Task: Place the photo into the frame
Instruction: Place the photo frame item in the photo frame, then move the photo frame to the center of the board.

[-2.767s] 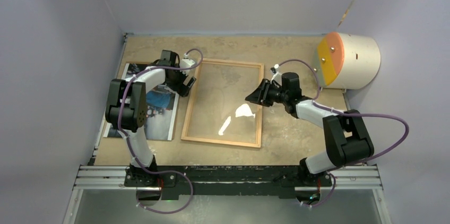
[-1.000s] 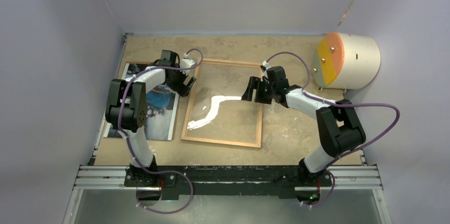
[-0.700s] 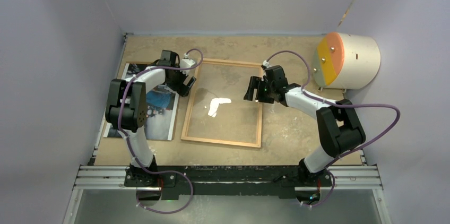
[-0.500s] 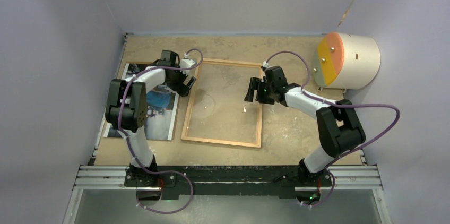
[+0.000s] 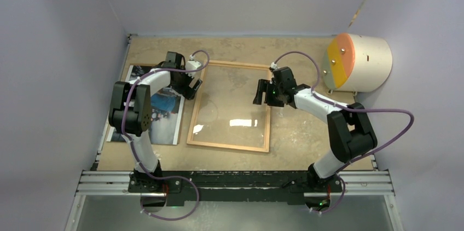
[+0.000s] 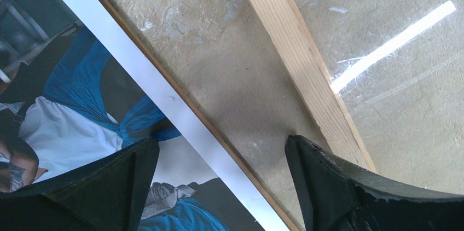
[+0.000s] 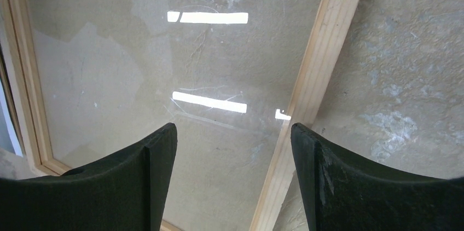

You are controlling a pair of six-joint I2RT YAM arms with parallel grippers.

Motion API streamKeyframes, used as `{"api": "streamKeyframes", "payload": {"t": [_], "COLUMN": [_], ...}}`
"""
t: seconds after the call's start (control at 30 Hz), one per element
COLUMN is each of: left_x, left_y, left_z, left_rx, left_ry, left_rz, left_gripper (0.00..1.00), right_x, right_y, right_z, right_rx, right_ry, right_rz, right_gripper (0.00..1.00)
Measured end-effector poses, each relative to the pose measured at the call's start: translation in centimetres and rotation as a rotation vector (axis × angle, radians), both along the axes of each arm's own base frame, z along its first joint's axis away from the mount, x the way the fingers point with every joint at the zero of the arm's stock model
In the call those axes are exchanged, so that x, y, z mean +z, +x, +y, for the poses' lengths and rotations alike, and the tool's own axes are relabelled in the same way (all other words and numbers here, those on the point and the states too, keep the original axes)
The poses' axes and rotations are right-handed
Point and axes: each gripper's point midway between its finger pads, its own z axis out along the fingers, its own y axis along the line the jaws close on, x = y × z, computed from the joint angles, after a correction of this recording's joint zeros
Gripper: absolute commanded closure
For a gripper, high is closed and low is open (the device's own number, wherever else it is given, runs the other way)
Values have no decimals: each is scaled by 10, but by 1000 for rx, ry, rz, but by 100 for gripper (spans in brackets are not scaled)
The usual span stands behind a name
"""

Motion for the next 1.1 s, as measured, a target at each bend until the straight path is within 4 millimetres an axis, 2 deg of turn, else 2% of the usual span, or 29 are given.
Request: {"api": "streamKeyframes", "payload": {"t": [0.13,0.3,0.57,1.1], "left_x": [0,0,0,0], "left_y": [0,0,0,0], "left_z": [0,0,0,0], "left_rx": [0,0,1,0], "left_ry": [0,1,1,0], "left_rz": [0,-1,-1,-1], "left_gripper": [7,7,7,7], "right_x": [0,-3,-7,-6], "right_y": [-9,-33,-58,-64], "right_z": [-3,-9,-5,4], "right_rx": [-4,-5,8,17], "right_ry": [3,18,86,156], "right_rz": [10,36,78,89], "right_gripper": [24,27,33,35]}}
